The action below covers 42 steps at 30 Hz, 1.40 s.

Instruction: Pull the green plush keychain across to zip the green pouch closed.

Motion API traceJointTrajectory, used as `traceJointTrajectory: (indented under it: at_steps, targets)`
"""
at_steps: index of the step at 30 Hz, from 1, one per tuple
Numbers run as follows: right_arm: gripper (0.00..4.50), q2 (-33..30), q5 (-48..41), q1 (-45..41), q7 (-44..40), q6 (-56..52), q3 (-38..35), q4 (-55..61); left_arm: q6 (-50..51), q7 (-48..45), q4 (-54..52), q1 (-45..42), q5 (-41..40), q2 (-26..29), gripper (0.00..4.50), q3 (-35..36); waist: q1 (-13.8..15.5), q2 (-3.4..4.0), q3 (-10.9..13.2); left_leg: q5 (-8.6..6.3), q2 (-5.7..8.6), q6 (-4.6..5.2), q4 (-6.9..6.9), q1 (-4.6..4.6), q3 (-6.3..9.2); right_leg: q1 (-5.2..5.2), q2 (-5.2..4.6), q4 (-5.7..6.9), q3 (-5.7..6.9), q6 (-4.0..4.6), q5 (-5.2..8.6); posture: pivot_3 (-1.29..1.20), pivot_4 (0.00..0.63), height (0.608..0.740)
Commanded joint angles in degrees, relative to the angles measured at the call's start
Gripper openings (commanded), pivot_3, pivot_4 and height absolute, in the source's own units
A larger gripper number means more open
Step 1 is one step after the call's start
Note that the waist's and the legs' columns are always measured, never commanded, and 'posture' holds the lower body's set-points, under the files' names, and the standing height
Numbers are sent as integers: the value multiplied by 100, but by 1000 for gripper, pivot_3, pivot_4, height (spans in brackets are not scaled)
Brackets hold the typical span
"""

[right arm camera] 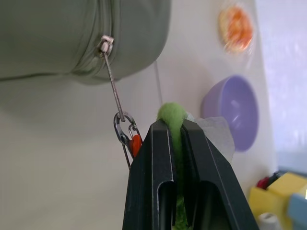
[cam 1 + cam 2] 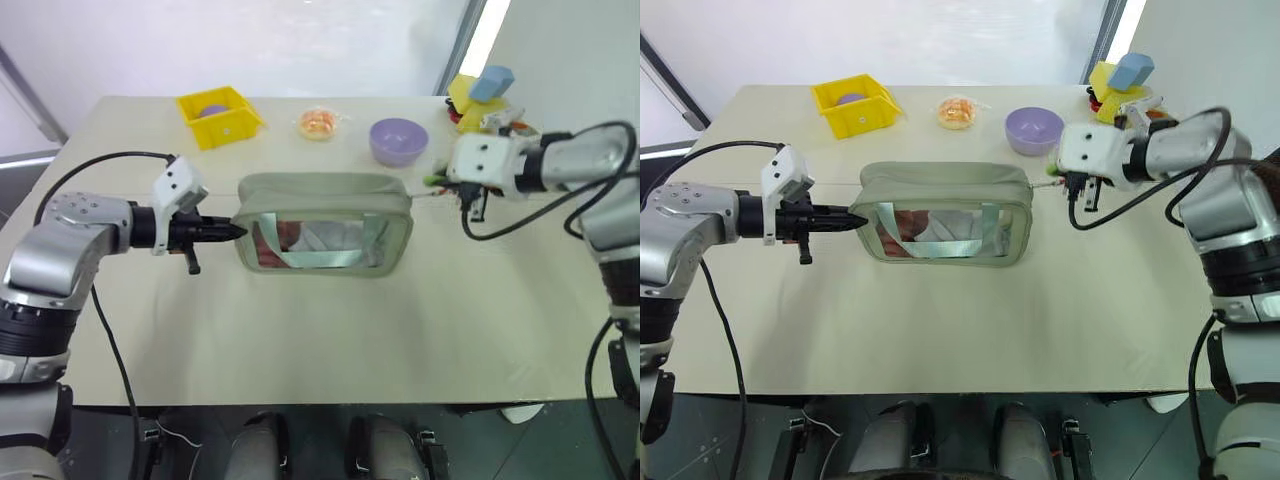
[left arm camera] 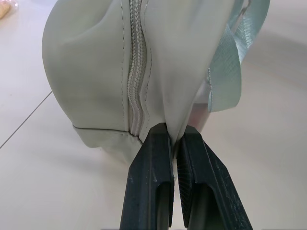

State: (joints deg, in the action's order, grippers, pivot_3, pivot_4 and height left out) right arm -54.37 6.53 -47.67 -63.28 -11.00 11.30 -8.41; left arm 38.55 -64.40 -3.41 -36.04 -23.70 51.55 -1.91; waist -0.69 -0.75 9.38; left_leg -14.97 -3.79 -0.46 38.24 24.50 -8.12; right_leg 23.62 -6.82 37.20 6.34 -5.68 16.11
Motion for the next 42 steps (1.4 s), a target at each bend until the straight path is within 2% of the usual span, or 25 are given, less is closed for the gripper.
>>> traceJointTrajectory:
  at_steps: [1,8,15,18,24,28,33,38,42]
  targets:
    - [27,223,-182,565,404,-490,-388,213,38,78,-56,47,-14,133,0,264,0,-2,-1,0,0,0,0,0,0,0,0,0,0,0,0,0,150,739]
    - [27,1285,-291,1608,1035,-603,-188,75,87,155,-177,56,-41,80,0,182,-4,-2,-2,0,0,0,0,-10,3,-12,1,-2,1,0,0,0,150,739]
    - [27,2255,-949,1337,1627,-1575,-717,222,97,199,-174,18,-46,61,0,170,-20,-4,-3,0,-1,0,0,-12,7,-16,4,1,2,0,0,0,150,739]
    - [27,2259,-905,1043,1975,-1660,-955,77,100,224,-176,-4,-48,47,0,150,-10,-3,-2,0,0,0,0,-11,7,-16,4,1,1,0,0,0,150,739]
    - [27,1536,-663,7,2537,-1672,-1388,-34,126,300,-236,63,-79,18,0,177,2,3,1,0,2,0,-1,-2,7,-8,2,0,1,0,0,0,150,739]
    - [27,1395,-829,-333,2592,-2135,-1486,447,212,541,-274,80,-28,-123,0,147,-9,2,0,0,0,0,-2,-5,7,-10,3,1,1,0,0,0,150,739]
    - [27,1513,-1155,-54,2624,-3047,-1511,1295,344,811,-312,51,-44,-320,0,148,-1,2,0,0,1,0,-3,-3,6,-8,2,2,1,0,0,0,150,739]
    - [27,1823,-1200,333,3208,-3510,-1760,1290,454,887,-421,46,-117,-427,0,133,11,0,-1,0,1,0,1,-7,8,-16,2,2,2,0,0,0,150,739]
    - [27,2889,-1439,707,4419,-4268,-2655,1134,513,917,-429,-17,-124,-484,0,125,5,0,-1,0,2,0,-2,-7,8,-15,2,3,2,0,0,0,150,739]
